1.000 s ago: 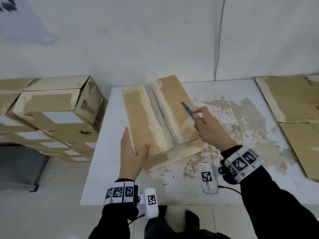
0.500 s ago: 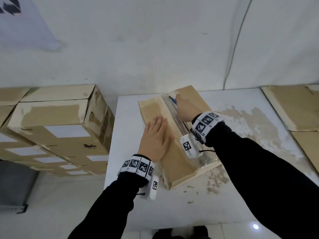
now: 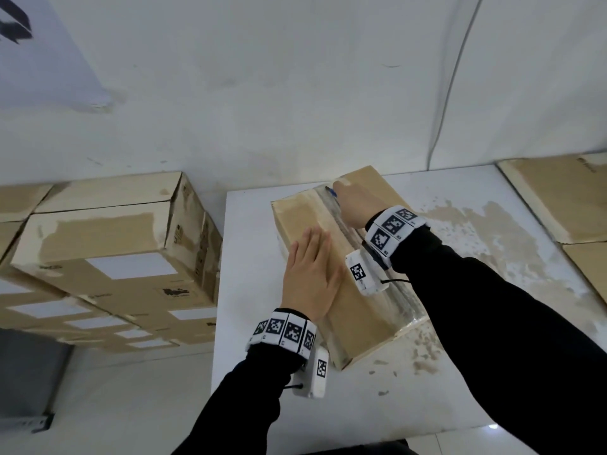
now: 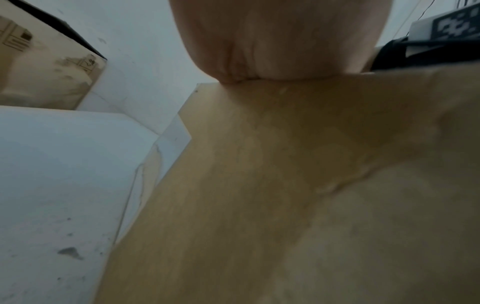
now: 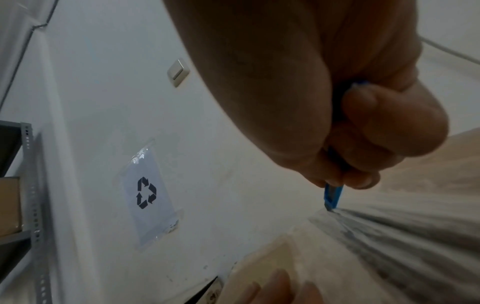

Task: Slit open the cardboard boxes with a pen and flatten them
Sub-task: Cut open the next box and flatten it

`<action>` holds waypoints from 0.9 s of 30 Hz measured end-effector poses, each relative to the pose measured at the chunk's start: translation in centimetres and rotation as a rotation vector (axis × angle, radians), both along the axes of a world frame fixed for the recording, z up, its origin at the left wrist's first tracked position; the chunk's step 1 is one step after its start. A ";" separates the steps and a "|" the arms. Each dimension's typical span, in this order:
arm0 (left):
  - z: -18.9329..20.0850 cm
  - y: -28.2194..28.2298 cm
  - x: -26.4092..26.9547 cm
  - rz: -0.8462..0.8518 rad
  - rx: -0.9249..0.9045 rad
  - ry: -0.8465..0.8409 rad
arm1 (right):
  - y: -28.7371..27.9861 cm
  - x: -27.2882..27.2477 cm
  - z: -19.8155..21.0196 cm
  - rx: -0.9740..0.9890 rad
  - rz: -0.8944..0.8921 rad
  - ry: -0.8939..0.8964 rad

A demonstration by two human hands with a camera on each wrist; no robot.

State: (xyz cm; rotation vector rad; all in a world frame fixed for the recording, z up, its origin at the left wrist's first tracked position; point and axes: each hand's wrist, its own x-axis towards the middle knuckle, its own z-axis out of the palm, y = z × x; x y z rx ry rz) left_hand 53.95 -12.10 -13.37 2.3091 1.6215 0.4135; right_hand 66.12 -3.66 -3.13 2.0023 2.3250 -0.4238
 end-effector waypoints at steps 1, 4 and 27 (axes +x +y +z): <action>0.0 0.0 0.1 0.005 0.002 0.002 | -0.3 0.1 0.1 -0.020 0.000 0.001; 0.0 0.1 0.1 0.014 0.005 0.020 | -1.8 0.8 0.0 -0.051 0.012 0.001; 1.1 0.1 0.9 -0.132 0.121 0.078 | -24.2 10.3 -3.2 -0.118 -0.319 0.345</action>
